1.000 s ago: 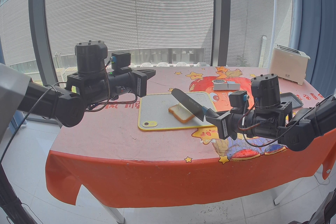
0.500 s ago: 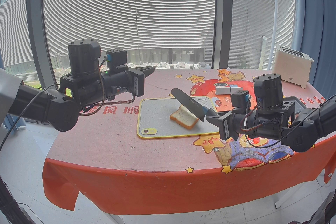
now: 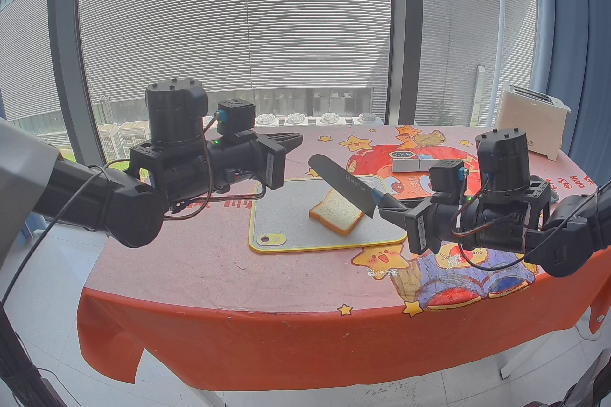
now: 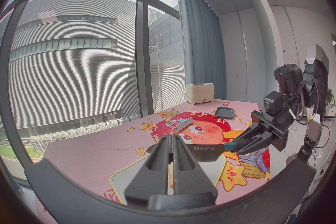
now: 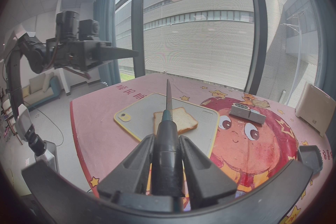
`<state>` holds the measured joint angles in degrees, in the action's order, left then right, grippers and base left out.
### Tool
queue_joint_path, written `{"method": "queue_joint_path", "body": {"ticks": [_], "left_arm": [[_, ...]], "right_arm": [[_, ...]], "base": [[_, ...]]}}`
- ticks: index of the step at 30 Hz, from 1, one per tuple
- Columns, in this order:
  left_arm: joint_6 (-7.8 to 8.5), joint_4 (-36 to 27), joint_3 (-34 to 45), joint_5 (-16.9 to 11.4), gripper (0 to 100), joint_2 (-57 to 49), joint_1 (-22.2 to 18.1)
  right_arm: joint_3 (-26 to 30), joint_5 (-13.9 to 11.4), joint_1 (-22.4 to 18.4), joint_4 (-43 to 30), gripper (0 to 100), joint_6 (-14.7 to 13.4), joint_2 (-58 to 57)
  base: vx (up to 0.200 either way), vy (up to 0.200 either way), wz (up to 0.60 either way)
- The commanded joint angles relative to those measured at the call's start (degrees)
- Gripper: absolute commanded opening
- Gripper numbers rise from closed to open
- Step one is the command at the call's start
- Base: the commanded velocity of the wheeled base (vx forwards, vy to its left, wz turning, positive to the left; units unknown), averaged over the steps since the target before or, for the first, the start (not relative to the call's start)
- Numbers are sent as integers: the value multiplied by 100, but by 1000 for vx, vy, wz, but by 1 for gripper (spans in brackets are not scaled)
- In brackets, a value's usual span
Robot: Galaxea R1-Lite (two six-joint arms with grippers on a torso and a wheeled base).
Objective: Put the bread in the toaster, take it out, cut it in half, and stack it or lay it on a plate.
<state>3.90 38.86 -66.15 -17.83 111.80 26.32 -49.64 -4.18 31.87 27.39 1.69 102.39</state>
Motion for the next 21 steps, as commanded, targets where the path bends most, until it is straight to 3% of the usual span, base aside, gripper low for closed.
{"method": "queue_joint_path", "body": {"ticks": [1, 21], "left_arm": [[5, -2, -267, 26, 0, 342, 119], [5, -221, -1260, 34, 0, 1300, 207]], "right_arm": [[16, -127, -58, 3, 0, 15, -8], [104, -136, -102, 3, 0, 138, 123]], "base": [[0, 0, 0], [0, 0, 0]]}}
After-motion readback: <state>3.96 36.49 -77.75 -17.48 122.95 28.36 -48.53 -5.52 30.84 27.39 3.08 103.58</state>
